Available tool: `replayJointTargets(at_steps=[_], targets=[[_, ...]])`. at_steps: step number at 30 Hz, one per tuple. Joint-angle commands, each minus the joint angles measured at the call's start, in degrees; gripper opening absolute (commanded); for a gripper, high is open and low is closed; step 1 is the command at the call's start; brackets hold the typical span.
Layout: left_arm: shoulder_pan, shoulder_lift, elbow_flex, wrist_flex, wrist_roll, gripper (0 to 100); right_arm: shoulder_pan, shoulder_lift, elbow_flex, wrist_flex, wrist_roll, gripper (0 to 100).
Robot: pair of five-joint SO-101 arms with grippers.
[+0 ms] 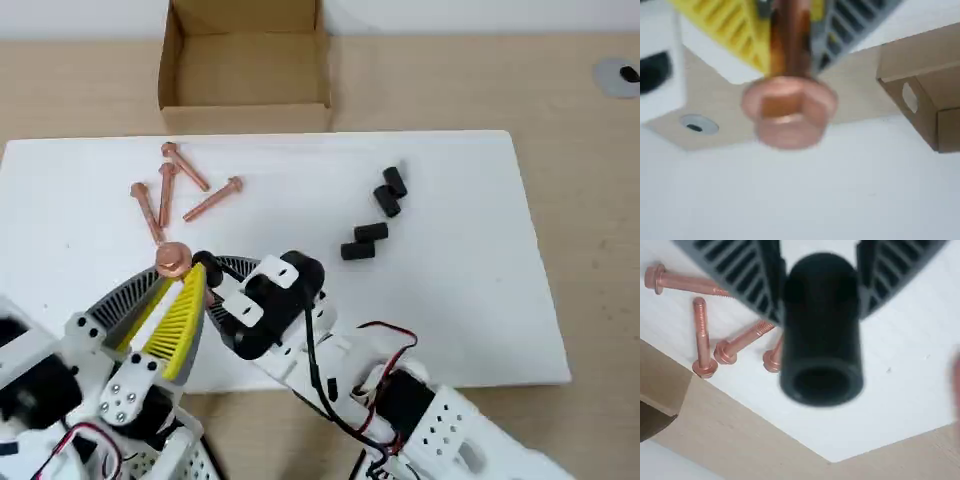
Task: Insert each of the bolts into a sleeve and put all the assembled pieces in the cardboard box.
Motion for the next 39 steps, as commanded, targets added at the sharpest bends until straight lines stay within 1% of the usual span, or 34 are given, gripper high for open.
replayJointTargets(at_steps=[1, 5, 9, 12, 13, 17, 19, 25, 29, 39], targets=[[0.7, -0.2, 1.2, -2.3, -1.8, 1, -0.3, -1.5, -1.3, -1.8, -0.6, 1.0], [0.7, -0.2, 6.2, -8.1, -5.5, 1, -0.3, -1.5, -1.8, -1.8, -0.6, 1.0], [0.7, -0.2, 9.8, -14.7, -7.6, 1, -0.3, -1.5, -1.6, -1.8, -0.6, 1.0], [0.6, -0.2, 10.1, -16.4, -7.9, 1, -0.3, -1.5, -1.6, -1.8, -0.6, 1.0], [0.3, -0.2, 10.1, -16.3, -7.9, 1, -0.3, -1.5, -1.6, -1.8, -0.6, 1.0], [-5.2, -0.2, 9.9, -16.1, -7.6, 1, -0.2, -1.5, -1.6, -1.8, -0.6, 1.0], [-6.8, -0.2, 10.1, -15.6, -7.6, 1, -0.2, -1.5, -1.6, -1.8, -0.6, 1.0], [-6.9, -0.2, 8.1, -10.5, -7.3, 1, -0.2, -1.5, -1.6, -1.8, -0.6, 1.0], [-6.9, -0.1, 6.6, -7.9, -4.1, 1, -0.2, -1.5, -1.6, -1.8, -0.6, 1.0], [-6.9, -0.1, 7.0, -7.7, -2.9, 1, -0.2, -1.5, -1.7, -1.8, -0.6, 1.0]])
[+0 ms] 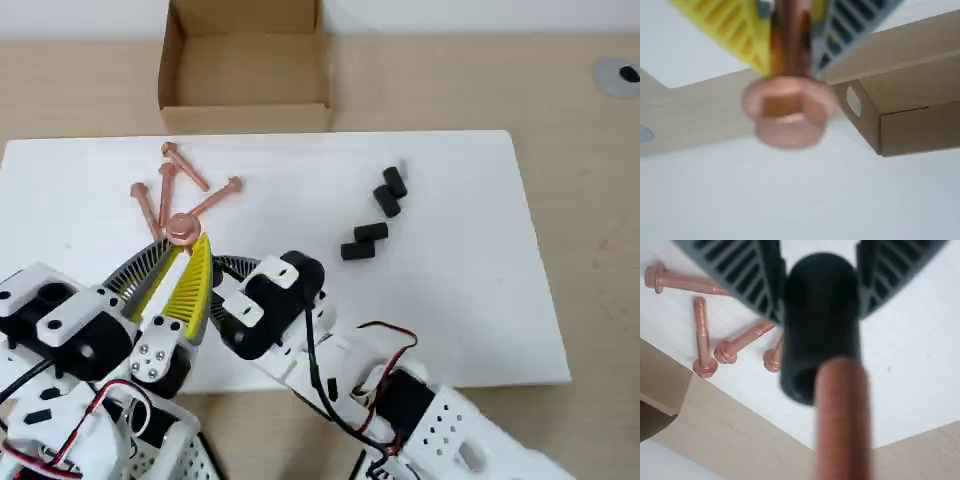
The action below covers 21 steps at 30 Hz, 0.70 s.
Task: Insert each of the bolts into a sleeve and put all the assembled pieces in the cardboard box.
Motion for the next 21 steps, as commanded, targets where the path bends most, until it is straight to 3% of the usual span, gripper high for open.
replayJointTargets(at_steps=[1, 9, 16, 21], targets=[[-1.2, -0.2, -2.1, -0.1, 0.5, 1, -0.2, -1.5, -1.7, -1.8, -0.6, 1.0], [-1.7, -0.3, -2.1, -0.4, 0.4, 1, -0.1, -1.5, -1.7, -1.8, -0.5, 1.0], [-6.8, -0.3, -2.5, -0.7, 0.4, 1, 3.6, -1.5, -1.4, -7.1, -0.5, 1.0], [-7.0, -0.3, -2.3, -4.2, 0.4, 1, 3.5, -1.5, -0.7, -7.4, -0.6, 1.0]])
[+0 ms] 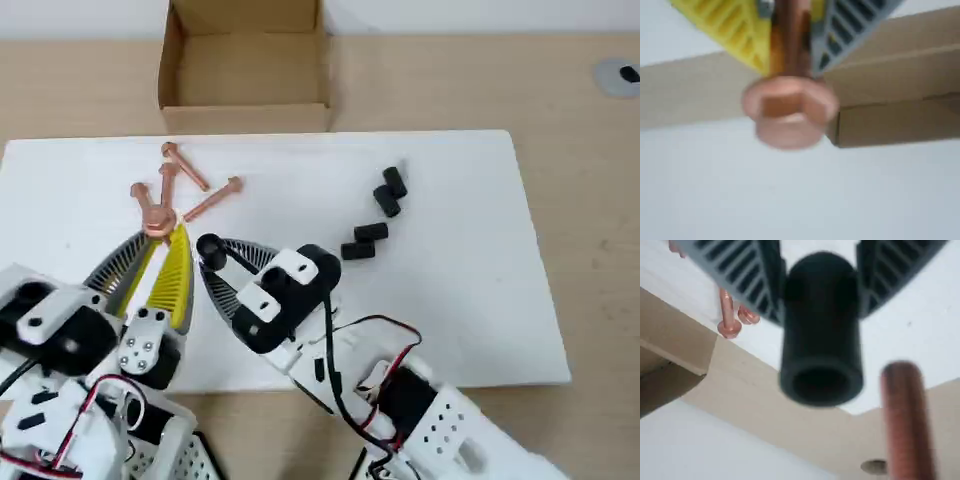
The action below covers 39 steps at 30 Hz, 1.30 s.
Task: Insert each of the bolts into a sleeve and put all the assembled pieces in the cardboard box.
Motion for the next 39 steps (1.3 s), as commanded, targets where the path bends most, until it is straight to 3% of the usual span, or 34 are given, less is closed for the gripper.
replayJointTargets(at_steps=[1, 8, 17, 31, 39], targets=[[-0.8, -0.3, -1.9, -3.4, 0.4, 1, 1.1, -1.3, -0.7, -1.8, -0.6, 1.0], [-0.4, -0.1, -1.8, -10.7, 0.4, 1, 1.1, -1.3, -0.1, -1.8, -0.7, 1.0], [7.6, 0.0, -1.0, -5.6, 0.9, 1, 1.1, -1.3, -0.1, -1.8, -0.7, 1.0], [7.6, 0.0, 0.0, -5.9, 0.4, 1, 1.1, -1.3, -0.1, -1.8, -0.7, 1.0], [3.3, -0.1, 5.7, -13.5, 0.3, 1, 1.1, -1.3, -0.1, -1.8, -0.7, 1.0]])
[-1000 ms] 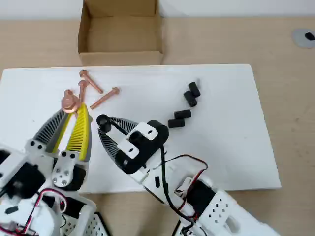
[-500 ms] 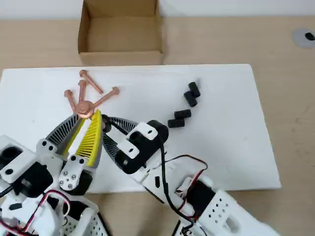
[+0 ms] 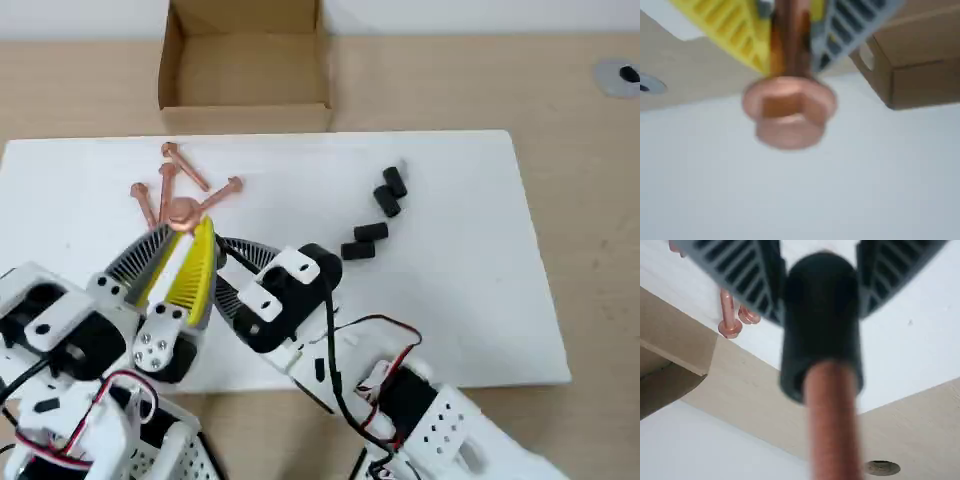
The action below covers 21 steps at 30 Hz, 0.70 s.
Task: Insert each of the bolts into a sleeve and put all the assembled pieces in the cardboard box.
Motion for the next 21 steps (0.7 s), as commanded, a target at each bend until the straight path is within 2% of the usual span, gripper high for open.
replayJointTargets(at_steps=[1, 14, 21], targets=[[-3.1, -0.1, 1.0, -4.4, -0.3, 1, 1.0, -1.3, -0.1, -1.6, -0.5, 1.0], [-4.4, -0.1, 1.2, -5.0, -1.3, 1, 1.0, -1.3, -0.1, -1.6, -0.5, 0.9], [-2.8, -0.1, 0.7, -2.9, 1.3, 1, 1.0, -1.3, -0.1, -1.6, -0.5, 0.9]])
